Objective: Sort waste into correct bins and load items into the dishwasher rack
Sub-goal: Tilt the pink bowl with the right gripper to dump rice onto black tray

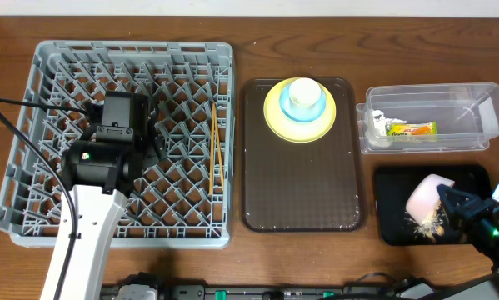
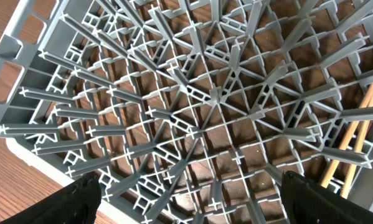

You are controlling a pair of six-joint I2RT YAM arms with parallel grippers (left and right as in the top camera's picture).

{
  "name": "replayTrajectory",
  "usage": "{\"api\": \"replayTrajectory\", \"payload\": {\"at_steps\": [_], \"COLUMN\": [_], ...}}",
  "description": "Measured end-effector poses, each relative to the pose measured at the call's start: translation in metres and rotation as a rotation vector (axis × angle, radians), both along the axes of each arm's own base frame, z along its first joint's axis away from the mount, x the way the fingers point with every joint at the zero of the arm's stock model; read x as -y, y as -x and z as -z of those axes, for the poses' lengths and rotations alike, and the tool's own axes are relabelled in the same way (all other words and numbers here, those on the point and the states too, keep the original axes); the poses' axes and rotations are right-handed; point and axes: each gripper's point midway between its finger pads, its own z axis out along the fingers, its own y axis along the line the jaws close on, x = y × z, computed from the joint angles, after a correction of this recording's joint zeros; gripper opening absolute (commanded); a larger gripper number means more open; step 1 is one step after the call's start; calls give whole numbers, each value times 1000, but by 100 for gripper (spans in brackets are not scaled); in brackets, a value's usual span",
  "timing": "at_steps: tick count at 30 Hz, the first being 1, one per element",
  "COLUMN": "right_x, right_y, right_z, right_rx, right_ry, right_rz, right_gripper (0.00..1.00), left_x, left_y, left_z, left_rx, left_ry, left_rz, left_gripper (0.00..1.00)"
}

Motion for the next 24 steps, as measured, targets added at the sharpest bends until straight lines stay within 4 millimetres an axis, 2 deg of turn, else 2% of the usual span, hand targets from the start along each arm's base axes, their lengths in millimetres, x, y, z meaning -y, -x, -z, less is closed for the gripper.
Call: {"api": "replayTrajectory", "payload": {"at_steps": [6, 17, 24], "right_x": [-1, -6, -7], "right_y": [-3, -10, -11], "right_z": [-8, -40, -49], "right_rx": [51, 249, 294], "right_ry": [-7, -50, -69], "right_rz": [-5, -30, -31], "right_gripper": [1, 1, 1], "left_x": [0, 0, 0], "left_y": [0, 0, 0], "left_z": [0, 0, 0], "left_rx": [0, 0, 0], "left_ry": [0, 0, 0], "left_rz": [0, 0, 0], "left_gripper": [93, 93, 93]}}
